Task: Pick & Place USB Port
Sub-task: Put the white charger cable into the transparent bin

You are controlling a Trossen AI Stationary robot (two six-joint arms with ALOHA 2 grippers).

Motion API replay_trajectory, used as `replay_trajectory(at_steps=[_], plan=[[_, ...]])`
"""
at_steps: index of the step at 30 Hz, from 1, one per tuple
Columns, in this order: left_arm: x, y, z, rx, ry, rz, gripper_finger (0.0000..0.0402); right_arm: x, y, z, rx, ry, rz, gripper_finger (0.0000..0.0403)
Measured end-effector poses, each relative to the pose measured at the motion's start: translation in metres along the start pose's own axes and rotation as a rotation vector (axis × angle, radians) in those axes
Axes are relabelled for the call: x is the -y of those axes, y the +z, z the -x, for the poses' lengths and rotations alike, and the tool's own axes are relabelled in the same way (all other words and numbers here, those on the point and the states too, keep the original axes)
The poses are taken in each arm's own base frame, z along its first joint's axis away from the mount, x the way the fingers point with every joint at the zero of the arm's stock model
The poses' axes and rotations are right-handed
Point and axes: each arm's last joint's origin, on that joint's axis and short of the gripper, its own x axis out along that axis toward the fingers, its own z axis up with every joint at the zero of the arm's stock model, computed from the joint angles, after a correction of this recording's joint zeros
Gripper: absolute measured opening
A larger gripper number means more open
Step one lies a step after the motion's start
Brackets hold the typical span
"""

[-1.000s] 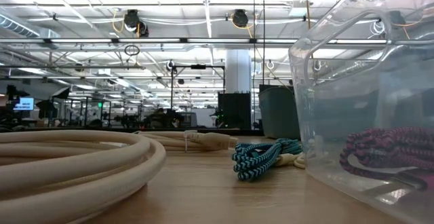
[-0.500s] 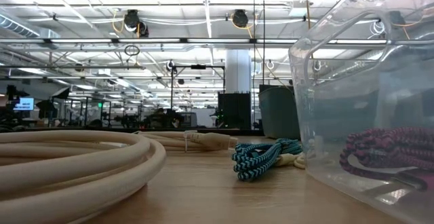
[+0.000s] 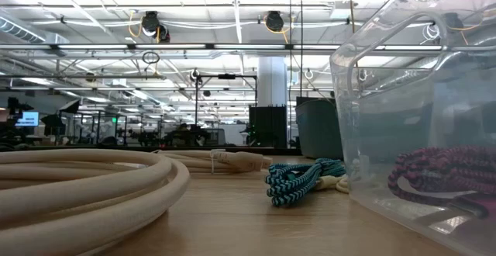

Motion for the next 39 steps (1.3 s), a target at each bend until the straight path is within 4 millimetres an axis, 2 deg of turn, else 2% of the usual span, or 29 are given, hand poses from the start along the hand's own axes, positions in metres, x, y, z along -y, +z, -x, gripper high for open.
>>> replay_trajectory(at_steps=[5, 9, 13, 16, 20, 27, 32, 35, 39], plan=[[-0.002, 0.012, 0.026, 0.031, 0.070, -0.010, 0.0088, 0.000, -0.005, 0.012, -0.087, 0.024, -0.025, 0.0000], [-0.003, 0.015, 0.039, 0.036, 0.098, -0.018, 0.0088, -0.004, -0.020, 0.020, -0.293, 0.097, -0.104, 0.0000], [-0.004, 0.012, 0.042, 0.010, 0.117, -0.021, 0.0088, -0.012, -0.044, 0.025, -0.521, 0.095, -0.183, 0.0000], [-0.005, 0.009, 0.042, -0.017, 0.123, -0.018, 0.0088, -0.021, -0.057, 0.023, -0.610, 0.070, -0.227, 0.0000], [-0.006, 0.001, 0.038, -0.077, 0.135, -0.023, 0.0088, -0.038, -0.078, 0.006, -0.670, 0.032, -0.262, 0.0000], [-0.015, -0.020, 0.041, -0.252, 0.228, 0.021, 0.0088, -0.066, -0.140, -0.052, -0.796, -0.021, -0.341, 0.0000], [-0.001, -0.036, 0.052, -0.286, 0.233, -0.004, 0.0088, -0.076, -0.186, -0.079, -0.899, -0.075, -0.317, 0.0000], [0.009, -0.044, 0.060, -0.287, 0.220, -0.006, 0.0088, -0.078, -0.200, -0.088, -0.941, -0.146, -0.279, 0.0000], [0.019, -0.050, 0.070, -0.298, 0.184, 0.004, 0.0088, -0.080, -0.208, -0.100, -0.938, -0.183, -0.221, 0.0000]])
